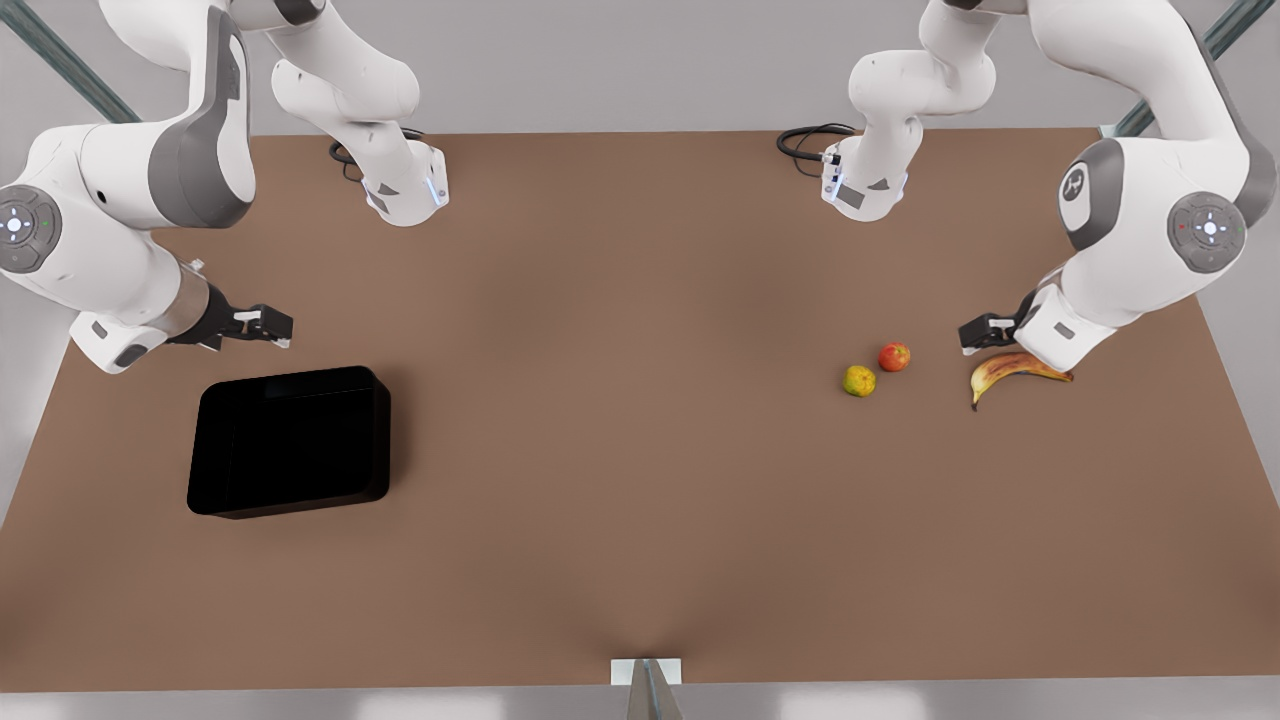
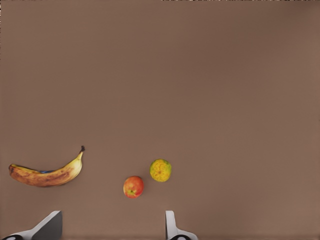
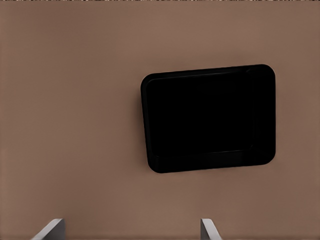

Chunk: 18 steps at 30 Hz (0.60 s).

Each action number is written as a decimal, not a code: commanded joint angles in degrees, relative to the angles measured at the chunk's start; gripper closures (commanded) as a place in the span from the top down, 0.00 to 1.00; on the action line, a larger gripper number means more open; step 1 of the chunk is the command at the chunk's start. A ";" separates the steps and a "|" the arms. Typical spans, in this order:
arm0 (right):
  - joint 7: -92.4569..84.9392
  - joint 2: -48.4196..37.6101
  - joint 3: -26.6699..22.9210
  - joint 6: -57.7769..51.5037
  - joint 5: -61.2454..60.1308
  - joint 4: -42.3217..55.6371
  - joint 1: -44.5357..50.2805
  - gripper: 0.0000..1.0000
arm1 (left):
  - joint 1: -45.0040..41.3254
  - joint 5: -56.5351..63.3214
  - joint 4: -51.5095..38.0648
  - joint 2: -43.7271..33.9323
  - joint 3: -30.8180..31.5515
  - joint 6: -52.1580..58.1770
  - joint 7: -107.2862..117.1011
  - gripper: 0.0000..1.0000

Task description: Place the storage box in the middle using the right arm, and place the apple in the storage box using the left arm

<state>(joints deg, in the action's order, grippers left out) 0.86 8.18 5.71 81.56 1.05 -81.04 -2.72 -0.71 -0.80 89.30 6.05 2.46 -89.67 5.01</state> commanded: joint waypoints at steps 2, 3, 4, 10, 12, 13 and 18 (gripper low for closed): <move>-0.07 0.00 0.00 -0.09 0.00 0.00 -0.44 1.00 | -0.17 0.01 0.00 0.01 0.00 0.19 0.26 1.00; -0.51 0.08 -0.61 -0.09 0.09 0.00 -0.88 1.00 | -1.84 0.18 -0.62 1.51 -0.17 1.42 1.40 1.00; -0.69 0.17 -0.79 -0.09 0.18 0.00 -2.64 1.00 | -1.93 0.10 0.08 2.12 -0.09 3.53 3.43 1.00; -9.04 2.72 -0.79 5.45 5.01 -1.14 -10.20 1.00 | 0.27 -0.08 31.46 -2.80 -0.17 -29.51 3.16 1.00; -10.44 5.09 -0.79 12.21 5.01 -5.18 -11.60 1.00 | -1.58 -0.17 32.43 -0.87 -0.09 -28.55 3.34 1.00; -11.14 5.36 -0.70 16.17 5.01 -7.90 -12.66 1.00 | -1.75 -0.17 32.43 0.63 -0.09 -28.63 3.34 1.00; -14.92 7.55 -0.61 30.23 5.01 -18.01 -16.79 1.00 | 0.18 -0.26 37.70 -0.08 -0.09 -31.53 2.64 1.00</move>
<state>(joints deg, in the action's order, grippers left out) -15.33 15.87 5.10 113.67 6.02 -100.34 -20.26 0.06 -1.03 127.77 5.98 2.34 -122.42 7.65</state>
